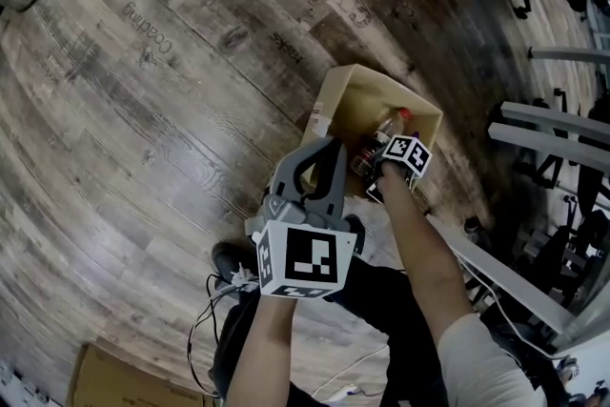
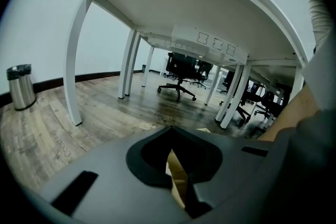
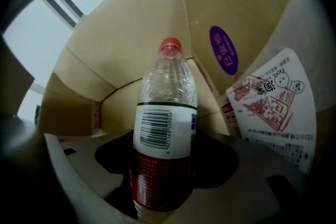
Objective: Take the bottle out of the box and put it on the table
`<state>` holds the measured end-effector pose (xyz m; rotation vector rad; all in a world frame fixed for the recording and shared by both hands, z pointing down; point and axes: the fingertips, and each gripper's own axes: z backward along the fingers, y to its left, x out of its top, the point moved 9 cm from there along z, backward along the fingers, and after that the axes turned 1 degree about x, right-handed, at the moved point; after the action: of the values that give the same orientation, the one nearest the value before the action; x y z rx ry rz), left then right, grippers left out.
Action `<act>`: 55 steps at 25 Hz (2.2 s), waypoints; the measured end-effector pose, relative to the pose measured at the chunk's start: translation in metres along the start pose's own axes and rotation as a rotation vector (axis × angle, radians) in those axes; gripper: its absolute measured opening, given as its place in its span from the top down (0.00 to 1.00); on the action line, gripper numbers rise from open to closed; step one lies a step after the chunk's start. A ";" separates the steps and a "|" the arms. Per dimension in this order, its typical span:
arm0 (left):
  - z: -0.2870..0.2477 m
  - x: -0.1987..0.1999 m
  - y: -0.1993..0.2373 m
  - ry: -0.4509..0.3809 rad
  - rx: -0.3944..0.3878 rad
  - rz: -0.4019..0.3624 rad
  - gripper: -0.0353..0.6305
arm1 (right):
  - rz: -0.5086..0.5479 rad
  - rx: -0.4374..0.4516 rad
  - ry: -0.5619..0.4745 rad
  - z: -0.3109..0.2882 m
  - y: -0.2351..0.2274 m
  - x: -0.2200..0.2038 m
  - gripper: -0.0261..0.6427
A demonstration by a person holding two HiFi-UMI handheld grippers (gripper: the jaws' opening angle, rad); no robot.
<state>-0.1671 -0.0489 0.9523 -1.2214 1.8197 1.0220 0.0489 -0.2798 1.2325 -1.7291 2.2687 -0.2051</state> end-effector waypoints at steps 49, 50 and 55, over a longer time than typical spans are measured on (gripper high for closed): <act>0.228 0.248 -0.114 0.171 0.047 0.118 0.92 | 0.782 0.608 0.129 0.541 0.250 -0.105 0.49; 0.232 0.258 -0.120 0.167 0.044 0.114 0.93 | 0.793 0.615 0.124 0.555 0.250 -0.106 0.49; 0.250 0.303 -0.152 0.155 0.012 0.069 0.93 | 0.847 0.659 0.080 0.616 0.250 -0.104 0.49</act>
<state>-0.0844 0.0200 0.5454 -1.2689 1.9963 0.9749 0.0316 -0.0771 0.5914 -0.3976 2.3782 -0.7238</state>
